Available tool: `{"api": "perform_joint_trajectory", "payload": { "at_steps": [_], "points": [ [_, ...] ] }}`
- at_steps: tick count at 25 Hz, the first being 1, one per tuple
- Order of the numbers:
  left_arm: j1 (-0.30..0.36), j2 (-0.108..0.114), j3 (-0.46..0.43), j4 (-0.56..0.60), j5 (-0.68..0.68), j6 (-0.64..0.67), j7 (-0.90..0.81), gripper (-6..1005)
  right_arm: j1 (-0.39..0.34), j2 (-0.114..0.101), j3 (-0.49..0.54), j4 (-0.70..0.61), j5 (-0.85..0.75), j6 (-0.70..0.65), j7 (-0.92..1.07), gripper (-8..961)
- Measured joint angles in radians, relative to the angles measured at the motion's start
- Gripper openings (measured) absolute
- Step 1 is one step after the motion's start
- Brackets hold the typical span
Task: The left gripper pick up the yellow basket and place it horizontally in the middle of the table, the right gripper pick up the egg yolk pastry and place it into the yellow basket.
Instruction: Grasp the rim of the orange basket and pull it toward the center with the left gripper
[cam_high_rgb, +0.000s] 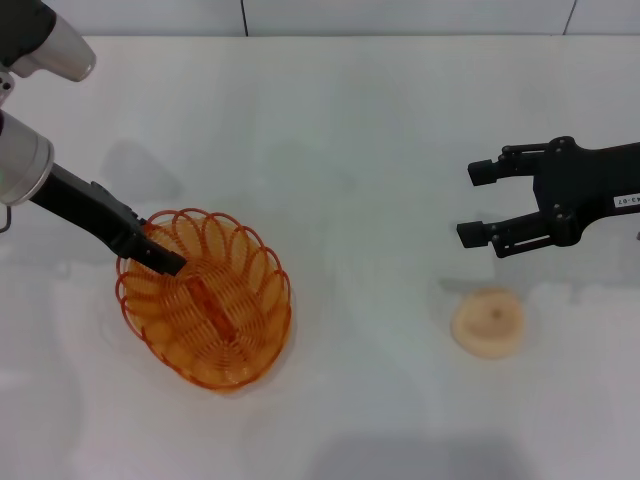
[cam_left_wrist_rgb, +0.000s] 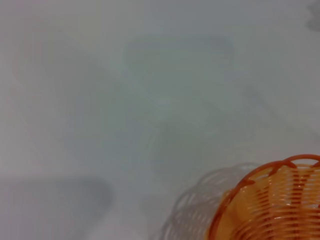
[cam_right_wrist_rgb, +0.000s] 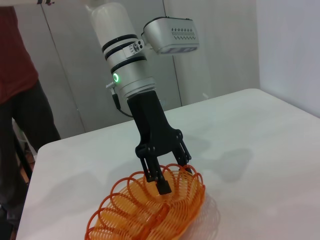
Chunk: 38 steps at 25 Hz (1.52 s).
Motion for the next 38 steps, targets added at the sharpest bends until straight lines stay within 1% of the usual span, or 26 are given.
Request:
{"api": "perform_joint_trajectory", "payload": {
  "at_steps": [8, 22, 28, 30, 35, 38],
  "points": [
    [0.000, -0.008, 0.015, 0.000, 0.001, -0.013, -0.004, 679, 0.000, 0.000, 0.001, 0.000, 0.000, 0.000, 0.000, 856],
    [0.000, -0.011, 0.026, 0.005, 0.002, -0.044, -0.042, 421, 0.000, 0.000, 0.001, 0.000, 0.000, -0.002, -0.003, 855],
    [-0.001, -0.011, 0.030, 0.006, 0.002, -0.043, -0.045, 375, 0.000, 0.000, 0.003, -0.001, 0.000, -0.001, -0.009, 855],
    [-0.004, -0.012, 0.039, 0.005, 0.002, -0.040, -0.046, 245, 0.000, 0.000, 0.003, -0.001, 0.000, -0.001, -0.009, 855],
    [-0.002, -0.018, 0.083, 0.008, 0.002, -0.036, -0.058, 220, 0.000, 0.000, 0.003, -0.002, 0.000, -0.002, -0.009, 856],
    [-0.002, -0.019, 0.090, 0.010, 0.001, -0.037, -0.066, 209, 0.000, 0.000, 0.003, -0.002, 0.001, -0.003, -0.009, 856]
  ]
}}
